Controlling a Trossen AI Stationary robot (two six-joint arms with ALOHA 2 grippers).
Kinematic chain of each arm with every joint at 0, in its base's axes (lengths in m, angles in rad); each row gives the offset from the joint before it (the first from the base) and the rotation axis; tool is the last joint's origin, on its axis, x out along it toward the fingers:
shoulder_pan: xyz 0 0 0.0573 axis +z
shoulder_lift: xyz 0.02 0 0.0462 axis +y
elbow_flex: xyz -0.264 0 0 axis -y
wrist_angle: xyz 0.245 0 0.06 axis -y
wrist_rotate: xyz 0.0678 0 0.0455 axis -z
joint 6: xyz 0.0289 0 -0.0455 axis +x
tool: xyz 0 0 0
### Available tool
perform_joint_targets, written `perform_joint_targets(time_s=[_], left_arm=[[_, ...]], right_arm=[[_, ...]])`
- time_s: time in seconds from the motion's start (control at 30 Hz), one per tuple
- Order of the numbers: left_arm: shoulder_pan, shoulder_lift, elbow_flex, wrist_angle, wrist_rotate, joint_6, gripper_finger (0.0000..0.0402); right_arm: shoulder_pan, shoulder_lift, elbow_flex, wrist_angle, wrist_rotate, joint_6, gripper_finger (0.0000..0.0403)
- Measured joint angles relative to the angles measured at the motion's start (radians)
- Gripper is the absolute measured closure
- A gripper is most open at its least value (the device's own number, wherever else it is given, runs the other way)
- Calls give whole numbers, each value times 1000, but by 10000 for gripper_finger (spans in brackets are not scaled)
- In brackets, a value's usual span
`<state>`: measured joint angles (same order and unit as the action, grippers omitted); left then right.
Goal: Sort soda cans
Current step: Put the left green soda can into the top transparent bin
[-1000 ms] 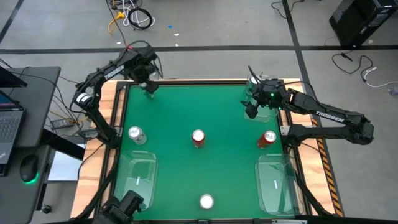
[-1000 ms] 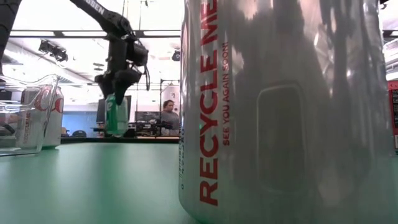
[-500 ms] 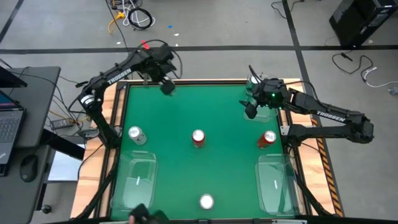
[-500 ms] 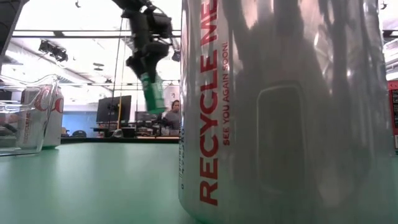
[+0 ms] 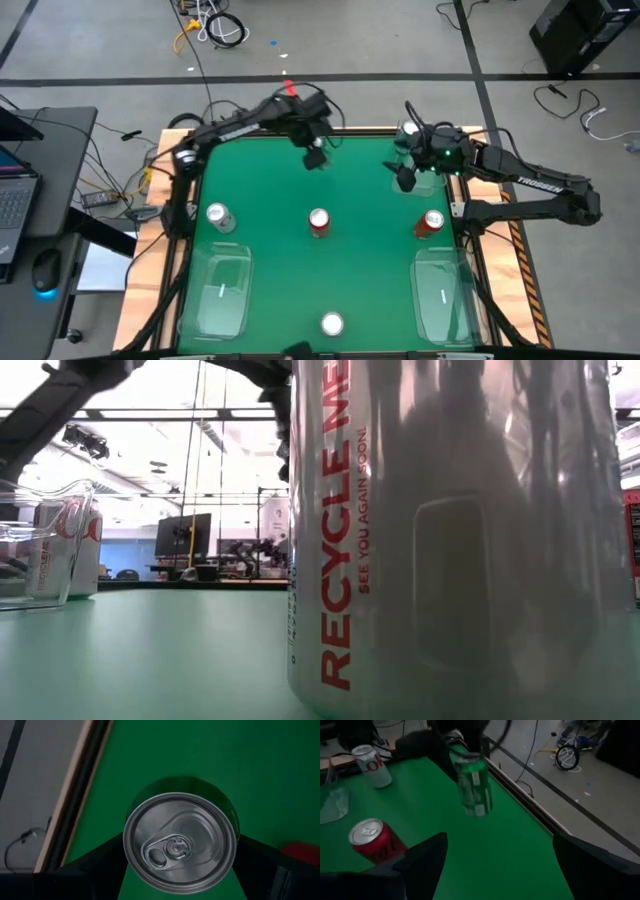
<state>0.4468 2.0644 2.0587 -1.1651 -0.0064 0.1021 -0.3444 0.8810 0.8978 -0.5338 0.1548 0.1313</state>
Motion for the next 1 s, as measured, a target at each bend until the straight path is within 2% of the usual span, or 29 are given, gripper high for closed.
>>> perform_joint_targets(time_s=[0.2, 0.33, 0.53, 0.73, 1.0], left_arm=[[-82, 136, 181, -64, -3, 33, 86], [-141, 187, 233, -66, -4, 56, 86], [-220, 240, 245, -71, -37, 98, 86], [-270, 288, 246, -52, -123, 136, 86], [-285, 304, 250, -37, -128, 159, 85]], right_arm=[[10, 0, 0, -3, 1, 0, 53], [10, 0, 0, -3, 3, 0, 53], [9, 0, 0, -3, 5, 0, 53], [9, 0, 0, -3, 6, 0, 53], [9, 0, 0, -3, 7, 0, 53]])
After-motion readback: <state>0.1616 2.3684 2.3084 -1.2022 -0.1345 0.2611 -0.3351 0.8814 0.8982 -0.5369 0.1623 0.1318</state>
